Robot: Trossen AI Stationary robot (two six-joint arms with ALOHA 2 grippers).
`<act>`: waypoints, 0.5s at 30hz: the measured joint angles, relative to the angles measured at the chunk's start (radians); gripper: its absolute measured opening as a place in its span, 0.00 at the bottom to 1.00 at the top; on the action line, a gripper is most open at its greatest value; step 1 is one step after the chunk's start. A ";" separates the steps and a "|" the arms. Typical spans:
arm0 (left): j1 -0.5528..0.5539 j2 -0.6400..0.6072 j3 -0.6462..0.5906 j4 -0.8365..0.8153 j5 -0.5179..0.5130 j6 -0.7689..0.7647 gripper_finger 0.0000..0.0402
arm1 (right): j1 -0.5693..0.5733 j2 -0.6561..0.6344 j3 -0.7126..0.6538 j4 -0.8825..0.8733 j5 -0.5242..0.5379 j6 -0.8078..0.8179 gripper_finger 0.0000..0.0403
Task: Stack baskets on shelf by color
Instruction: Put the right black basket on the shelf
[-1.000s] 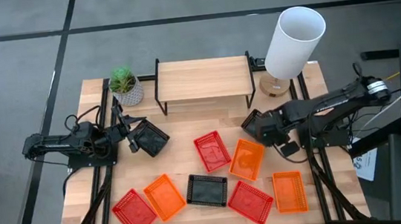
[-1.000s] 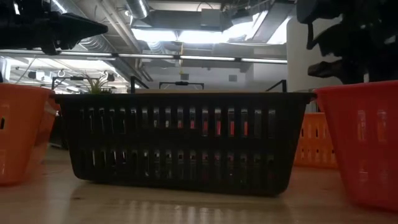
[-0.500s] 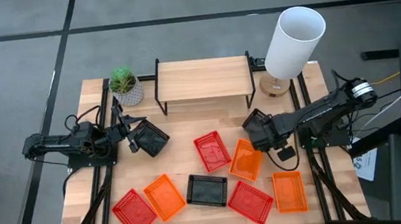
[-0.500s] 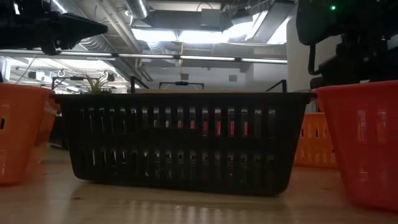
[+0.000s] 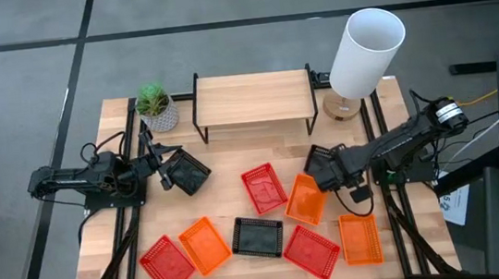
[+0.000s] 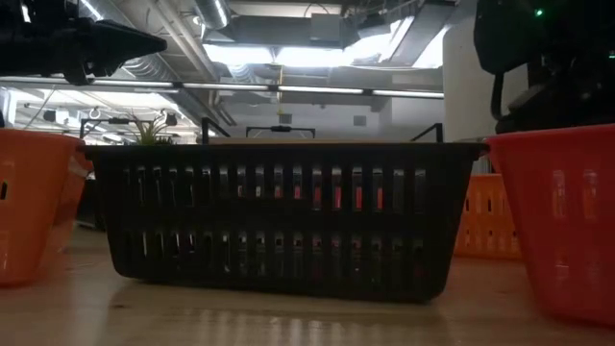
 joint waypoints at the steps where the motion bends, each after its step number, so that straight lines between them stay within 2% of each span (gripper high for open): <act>1: 0.000 0.000 0.000 0.000 0.000 0.000 0.20 | 0.002 0.000 0.000 0.000 0.000 0.000 0.24; 5: 0.000 0.000 0.000 0.000 0.000 0.000 0.20 | 0.009 0.000 0.000 0.015 -0.001 -0.001 0.24; 11: 0.000 0.000 0.000 0.000 0.000 0.000 0.20 | 0.009 -0.001 0.000 0.153 0.003 -0.002 0.24; 15: 0.000 0.000 0.000 0.000 0.000 0.000 0.20 | 0.009 0.000 0.024 0.142 0.060 0.024 0.24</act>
